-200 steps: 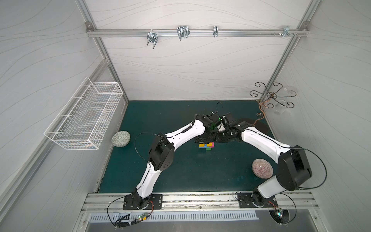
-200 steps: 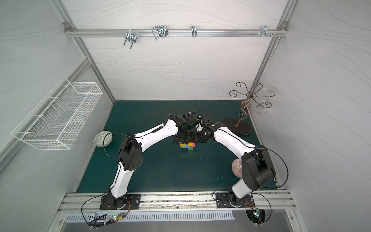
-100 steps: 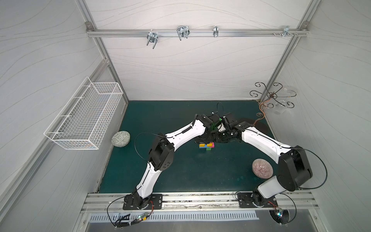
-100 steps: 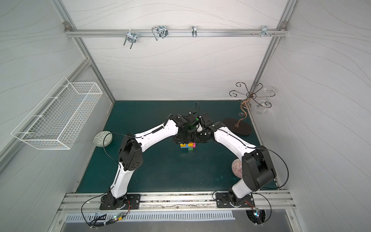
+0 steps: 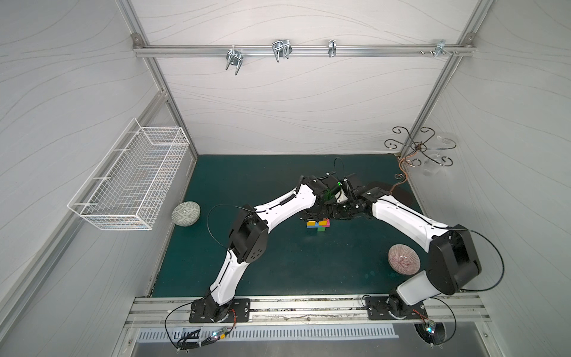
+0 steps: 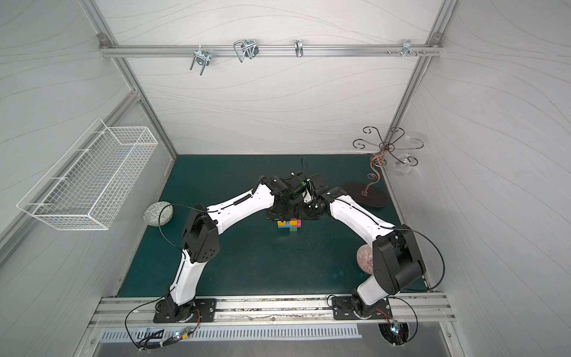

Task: Assemble the number 4 with lego
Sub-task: Assemble the lego brick with the lego brick.

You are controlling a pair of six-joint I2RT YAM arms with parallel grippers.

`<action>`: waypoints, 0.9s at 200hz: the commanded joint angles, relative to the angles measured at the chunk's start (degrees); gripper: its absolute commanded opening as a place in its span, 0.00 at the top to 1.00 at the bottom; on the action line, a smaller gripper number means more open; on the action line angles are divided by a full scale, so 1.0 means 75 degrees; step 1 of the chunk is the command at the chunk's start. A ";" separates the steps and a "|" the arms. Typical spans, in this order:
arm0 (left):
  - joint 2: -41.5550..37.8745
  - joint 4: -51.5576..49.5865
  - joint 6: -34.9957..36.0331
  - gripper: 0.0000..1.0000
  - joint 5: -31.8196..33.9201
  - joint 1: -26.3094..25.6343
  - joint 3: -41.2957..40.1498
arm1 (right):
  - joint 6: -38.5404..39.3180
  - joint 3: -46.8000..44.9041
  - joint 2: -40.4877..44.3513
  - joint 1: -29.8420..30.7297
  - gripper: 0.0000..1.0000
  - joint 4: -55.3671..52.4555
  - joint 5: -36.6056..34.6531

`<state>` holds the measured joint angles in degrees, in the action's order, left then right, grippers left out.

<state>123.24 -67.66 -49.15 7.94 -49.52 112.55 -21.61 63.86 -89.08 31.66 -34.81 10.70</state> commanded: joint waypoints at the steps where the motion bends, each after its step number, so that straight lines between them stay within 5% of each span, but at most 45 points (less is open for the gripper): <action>1: -0.0304 -0.0049 0.0027 0.69 0.0171 -0.0031 0.0137 | 0.0157 -0.0674 -0.0625 0.0053 0.51 -0.2118 -0.1018; 180: -0.0656 -0.0204 0.0159 0.53 0.0264 -0.0031 0.0180 | 0.0131 -0.0616 -0.0684 0.0138 0.51 -0.2114 -0.1008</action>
<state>121.23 -67.55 -48.14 7.70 -49.56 112.55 -21.61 64.45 -89.08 31.90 -35.40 9.93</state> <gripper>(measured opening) 0.466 0.493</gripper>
